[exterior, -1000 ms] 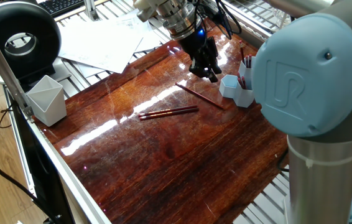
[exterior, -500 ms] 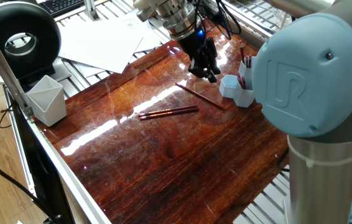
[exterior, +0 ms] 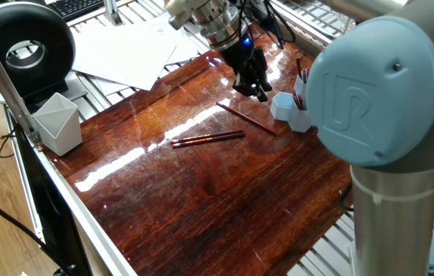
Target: Put the pen into the pen holder
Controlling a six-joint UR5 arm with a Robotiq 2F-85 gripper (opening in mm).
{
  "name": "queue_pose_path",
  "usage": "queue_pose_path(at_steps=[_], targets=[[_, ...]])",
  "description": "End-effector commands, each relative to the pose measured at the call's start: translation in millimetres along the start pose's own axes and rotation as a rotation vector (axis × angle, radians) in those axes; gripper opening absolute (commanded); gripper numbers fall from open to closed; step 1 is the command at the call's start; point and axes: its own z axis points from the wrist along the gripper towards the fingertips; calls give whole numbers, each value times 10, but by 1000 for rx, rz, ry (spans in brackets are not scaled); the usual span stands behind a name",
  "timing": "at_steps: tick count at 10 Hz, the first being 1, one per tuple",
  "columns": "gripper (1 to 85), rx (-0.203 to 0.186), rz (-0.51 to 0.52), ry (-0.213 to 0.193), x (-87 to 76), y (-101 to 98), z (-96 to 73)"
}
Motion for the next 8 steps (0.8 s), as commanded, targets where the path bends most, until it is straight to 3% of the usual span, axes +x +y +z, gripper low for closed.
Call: queue_pose_path(at_steps=[1,3,6,8], targets=[[357,-23,4,-44,-383,25,196],[347,-30,23,-55,-544,82,231],[330,-42,50,-38,-576,149,207],[323,-45,66,-50,-671,174,223]])
